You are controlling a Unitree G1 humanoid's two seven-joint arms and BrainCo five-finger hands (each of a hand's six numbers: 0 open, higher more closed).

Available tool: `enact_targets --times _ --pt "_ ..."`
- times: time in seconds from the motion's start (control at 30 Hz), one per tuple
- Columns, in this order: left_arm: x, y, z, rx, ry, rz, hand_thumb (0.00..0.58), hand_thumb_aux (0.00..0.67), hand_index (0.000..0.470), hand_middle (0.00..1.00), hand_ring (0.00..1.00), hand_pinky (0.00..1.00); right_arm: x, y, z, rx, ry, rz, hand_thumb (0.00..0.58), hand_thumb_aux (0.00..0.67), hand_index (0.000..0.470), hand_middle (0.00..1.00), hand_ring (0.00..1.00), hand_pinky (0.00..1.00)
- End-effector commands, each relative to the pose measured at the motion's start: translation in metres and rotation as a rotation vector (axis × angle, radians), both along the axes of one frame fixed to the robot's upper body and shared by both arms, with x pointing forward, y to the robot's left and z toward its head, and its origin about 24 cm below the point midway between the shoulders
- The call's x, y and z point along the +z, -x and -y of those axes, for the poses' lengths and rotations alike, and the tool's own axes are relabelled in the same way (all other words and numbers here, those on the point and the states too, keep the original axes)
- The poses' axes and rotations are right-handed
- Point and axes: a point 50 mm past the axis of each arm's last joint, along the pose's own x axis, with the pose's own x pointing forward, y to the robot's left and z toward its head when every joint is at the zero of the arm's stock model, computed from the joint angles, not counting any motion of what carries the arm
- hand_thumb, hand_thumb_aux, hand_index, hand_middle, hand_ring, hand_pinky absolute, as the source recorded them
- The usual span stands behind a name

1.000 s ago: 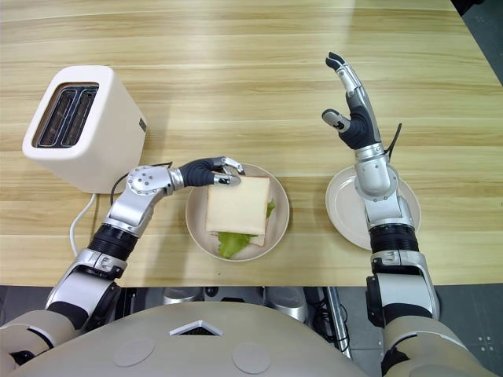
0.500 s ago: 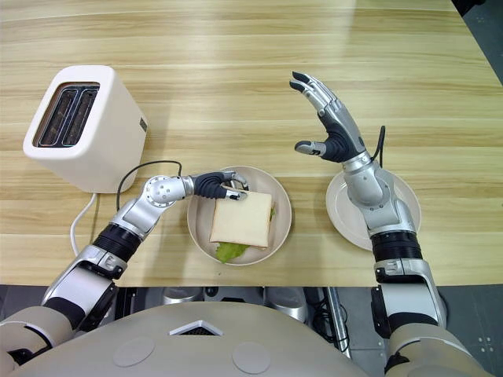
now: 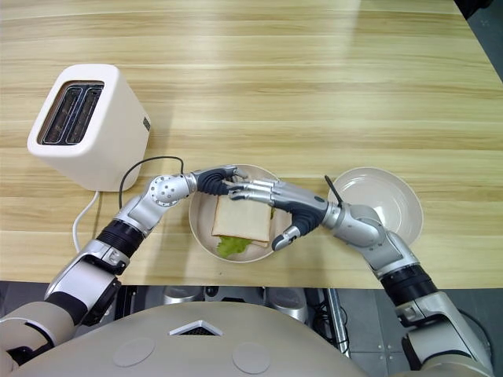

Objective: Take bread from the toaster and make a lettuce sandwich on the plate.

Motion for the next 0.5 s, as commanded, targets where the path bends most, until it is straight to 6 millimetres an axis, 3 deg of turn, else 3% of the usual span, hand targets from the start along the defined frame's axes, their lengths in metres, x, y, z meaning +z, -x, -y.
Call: enact_targets --times 0.03,0.3,0.5 --pt "-0.011 0.003 -0.002 -0.002 -0.051 -0.031 0.560 0.547 0.375 1.00 1.00 1.00 -0.006 0.006 -0.006 0.063 0.062 -0.089 0.000 0.000 0.000 0.00 0.00 0.00" --pt "-0.015 0.003 0.003 -0.007 -0.041 -0.045 0.562 0.552 0.379 1.00 1.00 1.00 -0.050 0.007 -0.010 0.050 0.298 -0.198 0.000 0.000 0.000 0.00 0.00 0.00" --pt "-0.005 0.000 0.008 -0.016 -0.012 0.001 0.546 0.507 0.348 1.00 1.00 1.00 -0.071 0.012 -0.006 0.035 0.455 -0.279 0.000 0.000 0.000 0.00 0.00 0.00"
